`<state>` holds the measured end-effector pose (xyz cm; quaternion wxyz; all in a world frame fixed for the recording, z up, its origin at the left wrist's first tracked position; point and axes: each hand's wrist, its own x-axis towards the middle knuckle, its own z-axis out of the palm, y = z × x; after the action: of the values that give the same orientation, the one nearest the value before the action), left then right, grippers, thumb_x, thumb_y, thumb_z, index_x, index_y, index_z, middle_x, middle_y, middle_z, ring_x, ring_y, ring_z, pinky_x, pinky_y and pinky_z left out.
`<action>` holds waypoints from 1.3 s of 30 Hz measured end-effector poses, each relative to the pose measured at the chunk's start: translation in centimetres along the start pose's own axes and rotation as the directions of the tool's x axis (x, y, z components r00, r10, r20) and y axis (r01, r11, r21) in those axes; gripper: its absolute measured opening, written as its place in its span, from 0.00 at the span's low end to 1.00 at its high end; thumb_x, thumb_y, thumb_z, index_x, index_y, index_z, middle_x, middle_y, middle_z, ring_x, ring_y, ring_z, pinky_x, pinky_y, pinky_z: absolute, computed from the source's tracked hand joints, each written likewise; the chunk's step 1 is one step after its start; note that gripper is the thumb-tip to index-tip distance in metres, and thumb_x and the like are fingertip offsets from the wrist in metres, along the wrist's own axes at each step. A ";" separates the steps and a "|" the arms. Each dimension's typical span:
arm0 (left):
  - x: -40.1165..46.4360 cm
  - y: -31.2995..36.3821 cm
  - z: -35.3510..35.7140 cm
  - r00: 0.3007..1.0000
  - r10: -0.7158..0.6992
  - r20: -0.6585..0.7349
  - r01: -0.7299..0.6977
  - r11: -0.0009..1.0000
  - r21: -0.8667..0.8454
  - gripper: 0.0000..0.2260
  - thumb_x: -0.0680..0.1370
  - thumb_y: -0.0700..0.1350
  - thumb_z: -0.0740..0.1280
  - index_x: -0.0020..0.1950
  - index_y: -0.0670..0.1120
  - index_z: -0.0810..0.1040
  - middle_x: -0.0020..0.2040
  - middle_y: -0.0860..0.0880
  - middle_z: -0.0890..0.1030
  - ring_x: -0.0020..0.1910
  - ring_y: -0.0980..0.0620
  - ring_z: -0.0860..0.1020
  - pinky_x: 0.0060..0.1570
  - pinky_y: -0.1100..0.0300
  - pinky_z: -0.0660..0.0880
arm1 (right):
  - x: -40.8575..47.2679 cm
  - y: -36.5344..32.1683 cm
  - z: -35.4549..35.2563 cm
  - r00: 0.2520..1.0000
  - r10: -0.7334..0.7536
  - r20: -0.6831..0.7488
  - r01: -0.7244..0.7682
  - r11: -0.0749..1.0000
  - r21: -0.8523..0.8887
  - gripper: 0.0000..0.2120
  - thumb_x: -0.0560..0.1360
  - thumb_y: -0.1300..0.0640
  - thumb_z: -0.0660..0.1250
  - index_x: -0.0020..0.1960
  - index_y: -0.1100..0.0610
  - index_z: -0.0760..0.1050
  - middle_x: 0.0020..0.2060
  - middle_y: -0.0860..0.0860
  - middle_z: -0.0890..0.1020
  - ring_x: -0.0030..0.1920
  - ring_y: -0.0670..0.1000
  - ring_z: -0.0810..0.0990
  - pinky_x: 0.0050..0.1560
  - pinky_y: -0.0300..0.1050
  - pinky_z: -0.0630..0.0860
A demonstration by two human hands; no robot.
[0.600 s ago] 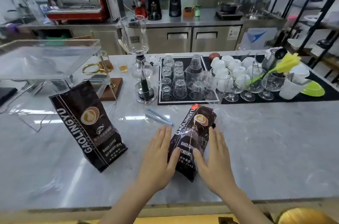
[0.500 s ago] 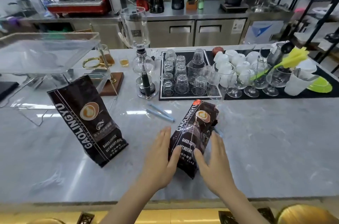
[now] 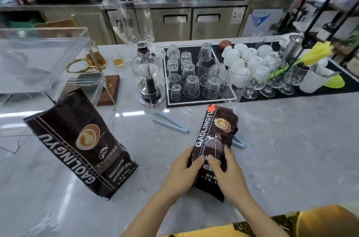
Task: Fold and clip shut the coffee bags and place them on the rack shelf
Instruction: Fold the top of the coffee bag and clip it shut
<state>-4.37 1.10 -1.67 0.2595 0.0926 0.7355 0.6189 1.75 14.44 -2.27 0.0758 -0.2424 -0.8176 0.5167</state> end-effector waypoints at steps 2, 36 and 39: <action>0.0 -0.2 -0.3 1.000 0.003 0.028 -0.002 0.999 -0.036 0.11 0.81 0.42 0.66 0.60 0.56 0.79 0.54 0.59 0.86 0.54 0.62 0.83 0.51 0.68 0.77 | -0.2 0.0 0.5 1.000 -0.010 -0.021 0.010 1.000 -0.003 0.26 0.75 0.44 0.65 0.72 0.43 0.63 0.67 0.41 0.71 0.66 0.45 0.72 0.67 0.46 0.71; 1.0 1.2 -3.8 0.987 0.133 -0.094 -0.152 0.960 -0.237 0.39 0.62 0.29 0.76 0.67 0.51 0.67 0.63 0.48 0.79 0.62 0.45 0.79 0.62 0.49 0.76 | 2.4 -3.3 0.2 0.909 -0.363 0.203 0.300 0.910 0.286 0.41 0.72 0.65 0.68 0.76 0.41 0.55 0.75 0.44 0.65 0.75 0.45 0.64 0.73 0.54 0.65; 1.3 1.8 -4.6 0.984 0.162 -0.072 -0.172 0.971 -0.168 0.40 0.63 0.26 0.76 0.69 0.51 0.69 0.62 0.47 0.81 0.61 0.46 0.81 0.60 0.50 0.77 | 2.3 -4.1 -0.1 0.879 -0.443 0.177 0.380 0.874 0.302 0.44 0.72 0.70 0.68 0.71 0.31 0.58 0.74 0.40 0.65 0.75 0.42 0.63 0.72 0.38 0.64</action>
<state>-8.11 -1.82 0.17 0.1922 0.1136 0.6755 0.7027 -1.52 14.18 1.07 0.1159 0.0149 -0.7792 0.6158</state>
